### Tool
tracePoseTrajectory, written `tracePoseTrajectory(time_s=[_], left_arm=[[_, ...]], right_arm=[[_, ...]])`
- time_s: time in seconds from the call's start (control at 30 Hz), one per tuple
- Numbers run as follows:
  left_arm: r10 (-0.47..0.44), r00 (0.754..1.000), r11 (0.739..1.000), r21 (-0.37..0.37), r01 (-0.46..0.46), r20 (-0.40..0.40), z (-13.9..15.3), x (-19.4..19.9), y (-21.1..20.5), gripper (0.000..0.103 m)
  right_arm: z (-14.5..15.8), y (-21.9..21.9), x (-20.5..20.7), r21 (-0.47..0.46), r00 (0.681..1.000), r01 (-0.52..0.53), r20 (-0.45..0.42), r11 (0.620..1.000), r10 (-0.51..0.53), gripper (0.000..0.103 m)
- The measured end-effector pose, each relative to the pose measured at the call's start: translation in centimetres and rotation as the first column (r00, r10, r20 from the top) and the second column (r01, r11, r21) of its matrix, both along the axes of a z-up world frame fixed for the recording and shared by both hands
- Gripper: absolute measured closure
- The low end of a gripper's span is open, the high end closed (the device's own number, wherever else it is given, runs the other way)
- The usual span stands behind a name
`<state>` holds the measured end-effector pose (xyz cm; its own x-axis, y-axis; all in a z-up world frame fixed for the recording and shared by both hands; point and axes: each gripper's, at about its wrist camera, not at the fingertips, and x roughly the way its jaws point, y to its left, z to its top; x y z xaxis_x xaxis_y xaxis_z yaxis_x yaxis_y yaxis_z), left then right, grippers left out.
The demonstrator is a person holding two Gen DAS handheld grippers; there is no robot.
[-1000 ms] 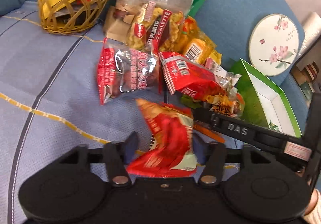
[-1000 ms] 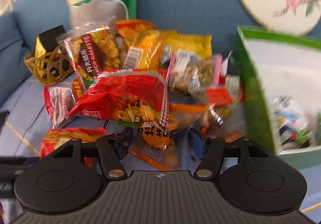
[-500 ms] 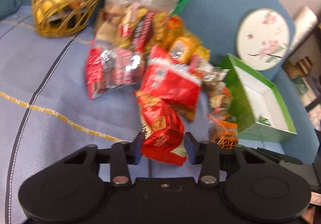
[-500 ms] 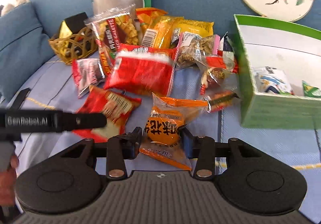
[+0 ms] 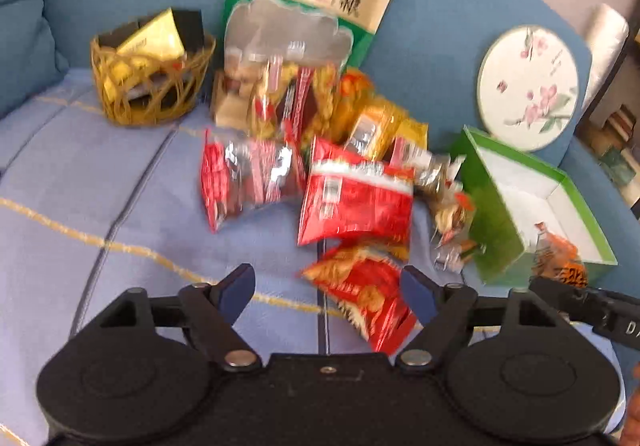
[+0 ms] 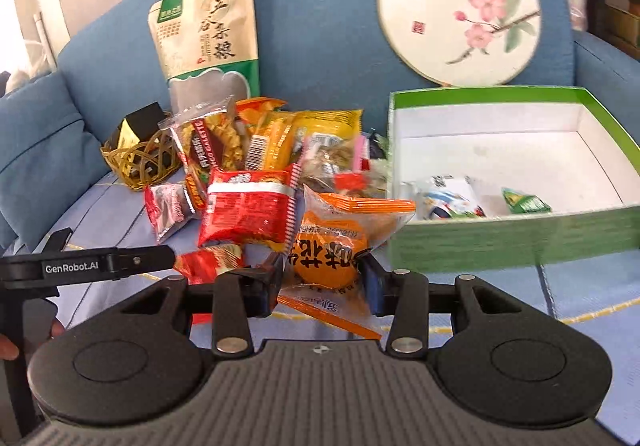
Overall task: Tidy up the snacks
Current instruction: 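Carry both bags into the green box and open both tools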
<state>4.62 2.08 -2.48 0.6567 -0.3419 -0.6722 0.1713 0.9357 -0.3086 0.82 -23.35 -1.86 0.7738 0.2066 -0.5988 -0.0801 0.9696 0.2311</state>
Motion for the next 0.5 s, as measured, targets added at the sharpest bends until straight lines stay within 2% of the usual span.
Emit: tracePoseTrajectory(time_s=[0.13, 0.3, 0.47, 0.5], left_arm=[[-0.022, 0.999, 1.0, -0.003, 0.022, -0.037, -0.6, 0.8, -0.9, 0.0], [-0.087, 0.994, 0.994, -0.065, 0.083, -0.059, -0.3, 1.6, -3.1, 0.0], [-0.013, 0.985, 0.999, -0.032, 0.007, -0.171, -2.8, 4.7, -4.7, 0.0], [-0.007, 0.988, 1.0, -0.024, 0.004, -0.157, -3.1, 4.9, -4.7, 0.0]], right_arm=[[-1.1, -0.5, 0.3, 0.021, 0.999, 0.018, -0.032, 1.0, -0.017, 0.031], [-1.9, -0.8, 0.6, 0.035, 0.999, 0.016, -0.039, 0.999, -0.015, 0.031], [-2.2, -1.2, 0.8, 0.045, 0.999, 0.024, -0.04, 0.999, -0.022, 0.031], [-2.2, -1.3, 0.7, 0.043, 0.999, 0.021, -0.039, 0.999, -0.02, 0.031]])
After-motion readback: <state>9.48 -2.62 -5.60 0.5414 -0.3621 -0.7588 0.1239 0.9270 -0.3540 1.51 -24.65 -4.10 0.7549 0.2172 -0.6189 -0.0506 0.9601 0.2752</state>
